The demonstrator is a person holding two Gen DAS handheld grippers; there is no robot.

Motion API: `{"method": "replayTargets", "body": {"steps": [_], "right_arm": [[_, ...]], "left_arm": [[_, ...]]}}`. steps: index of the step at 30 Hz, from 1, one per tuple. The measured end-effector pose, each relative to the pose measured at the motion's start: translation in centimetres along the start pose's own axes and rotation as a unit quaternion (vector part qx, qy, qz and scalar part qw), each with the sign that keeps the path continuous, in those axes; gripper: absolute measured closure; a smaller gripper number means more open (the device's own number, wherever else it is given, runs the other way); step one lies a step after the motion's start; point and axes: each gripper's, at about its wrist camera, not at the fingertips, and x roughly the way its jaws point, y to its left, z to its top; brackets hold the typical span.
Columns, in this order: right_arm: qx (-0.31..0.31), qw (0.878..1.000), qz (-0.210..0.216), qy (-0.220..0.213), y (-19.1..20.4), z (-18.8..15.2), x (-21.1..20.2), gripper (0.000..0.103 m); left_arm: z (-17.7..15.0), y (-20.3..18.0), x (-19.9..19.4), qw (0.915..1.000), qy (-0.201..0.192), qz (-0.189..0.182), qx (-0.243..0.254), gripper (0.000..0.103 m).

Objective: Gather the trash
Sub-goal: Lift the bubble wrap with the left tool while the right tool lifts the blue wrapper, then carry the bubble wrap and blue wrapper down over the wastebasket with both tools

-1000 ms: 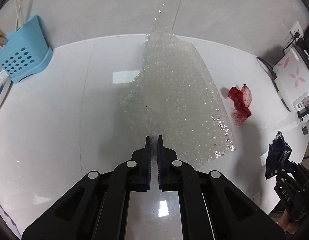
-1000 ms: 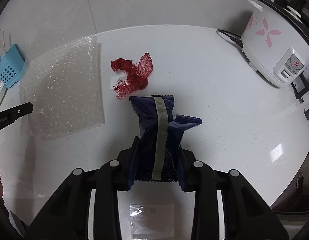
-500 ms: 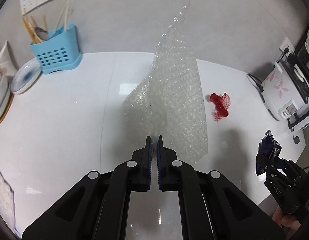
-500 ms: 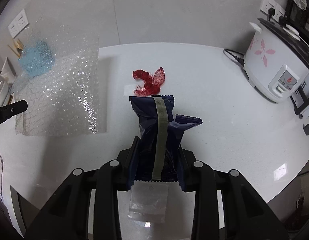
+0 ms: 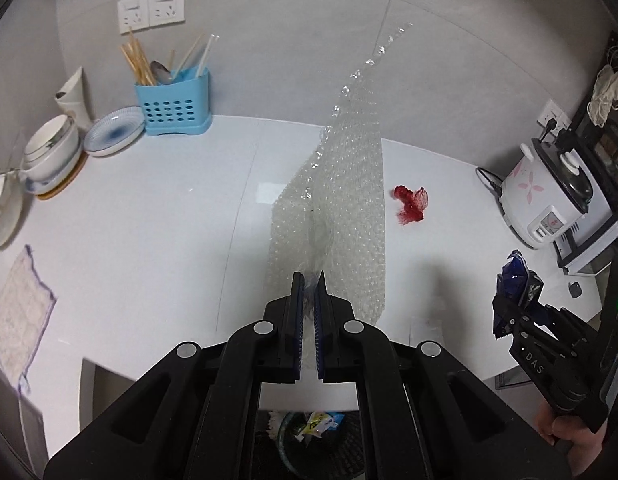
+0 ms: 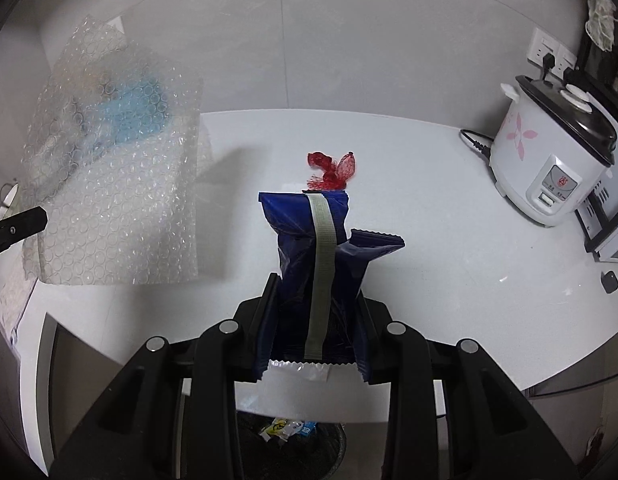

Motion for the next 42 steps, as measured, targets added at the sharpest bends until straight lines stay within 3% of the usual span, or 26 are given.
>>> {"method": "replayTargets", "body": {"steps": [8, 18, 30, 42], "right_arm": [[-0.022, 1.000, 0.015, -0.009, 0.6, -3.0, -3.4, 0.072], [-0.029, 0.999, 0.027, 0.002, -0.1, -6.8, -5.1, 0.072], [-0.041, 0.998, 0.042, 0.025, -0.9, -11.7, -4.2, 0.072], [-0.035, 0.992, 0.064, 0.100, -1.0, -21.2, 2.9, 0.071]], "left_arm": [[-4.5, -0.9, -3.8, 0.9999, -0.007, 0.009, -0.009, 0.099], [-10.2, -1.2, -3.6, 0.9994, 0.022, 0.018, -0.019, 0.099], [-15.8, -1.3, 1.0, 0.9976, 0.061, 0.024, -0.022, 0.099], [-19.5, -0.6, 8.5, 0.9955, 0.088, 0.026, -0.024, 0.099]]}}
